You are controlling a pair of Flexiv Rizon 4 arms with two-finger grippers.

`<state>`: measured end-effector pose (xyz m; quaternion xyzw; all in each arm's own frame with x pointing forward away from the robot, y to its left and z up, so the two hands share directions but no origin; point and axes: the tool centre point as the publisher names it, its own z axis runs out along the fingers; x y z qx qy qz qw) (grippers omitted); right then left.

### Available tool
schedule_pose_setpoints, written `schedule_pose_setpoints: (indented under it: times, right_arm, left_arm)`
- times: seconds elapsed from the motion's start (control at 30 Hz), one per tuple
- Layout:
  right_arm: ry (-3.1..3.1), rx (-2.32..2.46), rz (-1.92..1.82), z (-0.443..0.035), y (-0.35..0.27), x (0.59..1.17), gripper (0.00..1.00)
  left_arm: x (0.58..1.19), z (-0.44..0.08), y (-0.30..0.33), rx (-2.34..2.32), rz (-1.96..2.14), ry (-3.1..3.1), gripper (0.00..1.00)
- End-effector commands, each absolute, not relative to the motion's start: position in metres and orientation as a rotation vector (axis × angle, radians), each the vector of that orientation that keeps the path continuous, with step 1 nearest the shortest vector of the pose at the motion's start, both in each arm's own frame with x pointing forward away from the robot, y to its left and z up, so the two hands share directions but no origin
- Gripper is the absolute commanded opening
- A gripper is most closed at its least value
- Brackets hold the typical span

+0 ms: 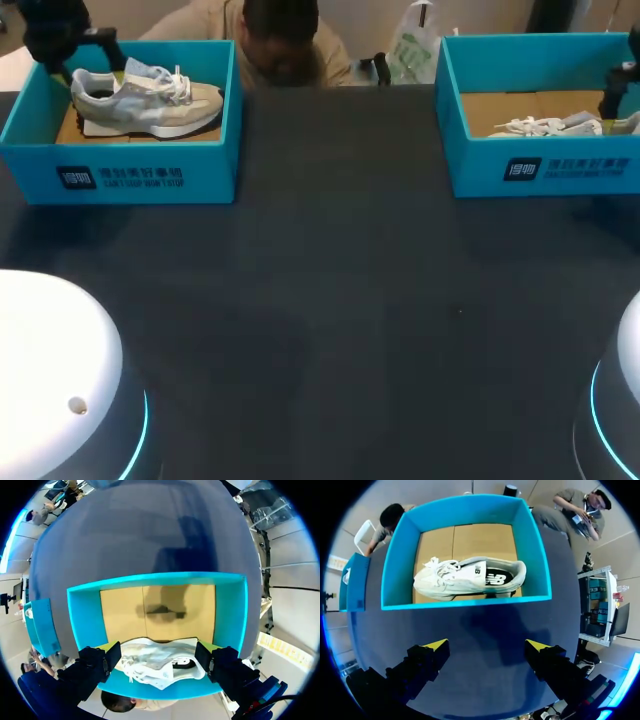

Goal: Take the shoe out of the shoebox, open the shoe tongue, remove and reinsert the insole, then place the shoe into the shoebox

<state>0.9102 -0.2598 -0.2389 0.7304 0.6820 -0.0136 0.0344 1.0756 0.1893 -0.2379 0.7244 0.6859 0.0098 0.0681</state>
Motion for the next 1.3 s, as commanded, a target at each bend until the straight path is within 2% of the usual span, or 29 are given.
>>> schedule_pose_setpoints:
  times: [0.03,0.47,1.3]
  right_arm:
    - [2.092,2.243,-0.029,-0.239,-0.260,0.907,1.00]
    - [2.092,2.243,-0.029,-0.239,-0.260,0.907,1.00]
    - [2.092,2.243,-0.029,-0.239,-0.260,0.907,1.00]
  left_arm:
    - [1.082,-0.237,0.188,2.195,0.017,2.073,1.00]
    - [1.082,-0.237,0.188,2.195,0.017,2.073,1.00]
    - [1.156,-0.271,0.273,2.306,0.116,1.996,1.00]
